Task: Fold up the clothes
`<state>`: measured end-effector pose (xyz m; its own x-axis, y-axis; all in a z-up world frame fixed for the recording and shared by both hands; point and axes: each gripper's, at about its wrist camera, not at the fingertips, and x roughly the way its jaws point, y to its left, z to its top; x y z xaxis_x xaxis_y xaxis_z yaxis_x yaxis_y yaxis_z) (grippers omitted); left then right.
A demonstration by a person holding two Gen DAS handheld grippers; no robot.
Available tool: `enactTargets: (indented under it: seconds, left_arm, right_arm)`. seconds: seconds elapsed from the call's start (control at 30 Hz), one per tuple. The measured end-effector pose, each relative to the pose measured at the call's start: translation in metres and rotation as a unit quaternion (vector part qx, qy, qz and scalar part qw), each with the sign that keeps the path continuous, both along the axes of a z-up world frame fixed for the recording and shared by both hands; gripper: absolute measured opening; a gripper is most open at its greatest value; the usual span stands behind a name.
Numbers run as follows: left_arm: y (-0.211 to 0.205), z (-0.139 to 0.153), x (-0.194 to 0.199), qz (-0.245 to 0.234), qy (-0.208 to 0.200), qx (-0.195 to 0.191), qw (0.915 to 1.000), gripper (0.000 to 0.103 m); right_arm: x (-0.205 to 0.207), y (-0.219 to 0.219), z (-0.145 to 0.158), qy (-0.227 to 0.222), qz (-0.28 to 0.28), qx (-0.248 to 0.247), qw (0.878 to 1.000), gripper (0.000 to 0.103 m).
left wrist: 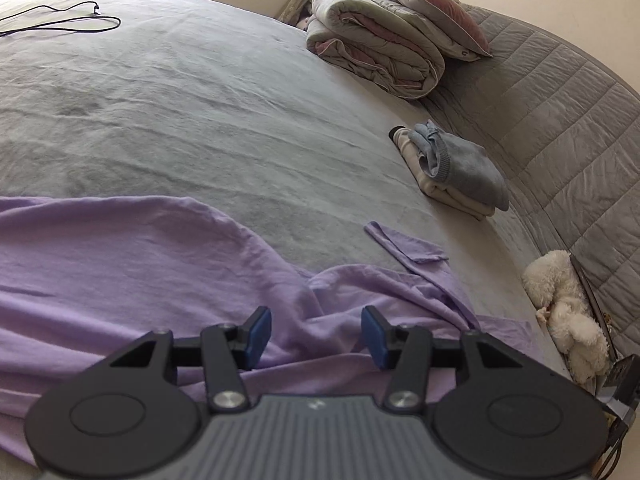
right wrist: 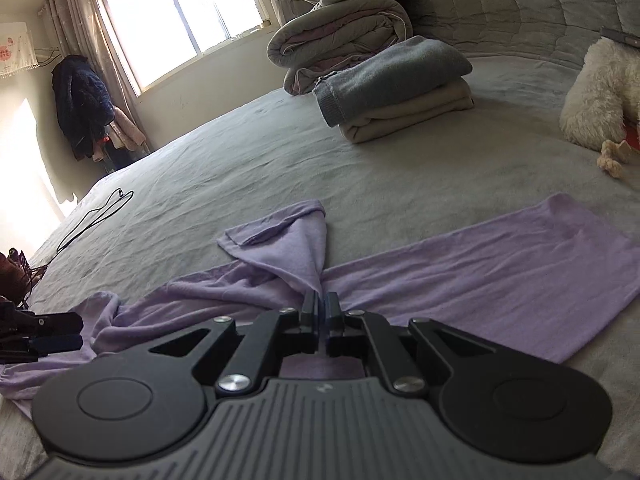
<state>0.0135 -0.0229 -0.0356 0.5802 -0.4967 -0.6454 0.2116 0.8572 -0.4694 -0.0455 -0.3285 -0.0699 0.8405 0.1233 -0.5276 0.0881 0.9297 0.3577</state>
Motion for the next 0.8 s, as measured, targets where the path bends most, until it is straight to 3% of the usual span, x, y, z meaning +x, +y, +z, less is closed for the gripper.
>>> enactTargets:
  seconds: [0.03,0.07,0.17,0.33,0.47,0.63,0.8]
  left_arm:
    - [-0.006,-0.001,0.002,-0.004,0.007,-0.002,1.0000,0.050]
    - [-0.011,-0.001,0.004,-0.005,0.010,-0.002,0.9999,0.050]
    - [-0.030,0.005,0.011,-0.010,0.005,0.014,0.9998,0.050]
    - [-0.067,0.019,0.032,-0.030,-0.007,0.036,0.9989,0.050]
    - [-0.102,0.026,0.050,-0.066,-0.033,0.079,0.9941,0.050]
    - [-0.144,0.030,0.069,-0.127,-0.077,0.139,0.9791,0.052]
    - [-0.183,0.019,0.077,-0.197,-0.110,0.202,0.9531,0.053]
  right_arm:
    - [-0.001,-0.002,0.000,-0.003,0.003,0.003,1.000,0.007]
    - [-0.002,-0.004,0.002,-0.008,0.009,0.005,1.000,0.016]
    - [-0.002,-0.009,0.008,-0.025,0.027,0.005,0.999,0.016]
    - [0.013,-0.003,0.026,-0.063,0.082,-0.040,0.994,0.016]
    - [0.027,0.012,0.026,-0.067,0.120,-0.076,0.988,0.016]
    - [0.031,0.019,0.018,-0.062,0.136,-0.087,0.985,0.016]
    - [0.024,0.023,0.013,-0.060,0.142,-0.104,0.983,0.018]
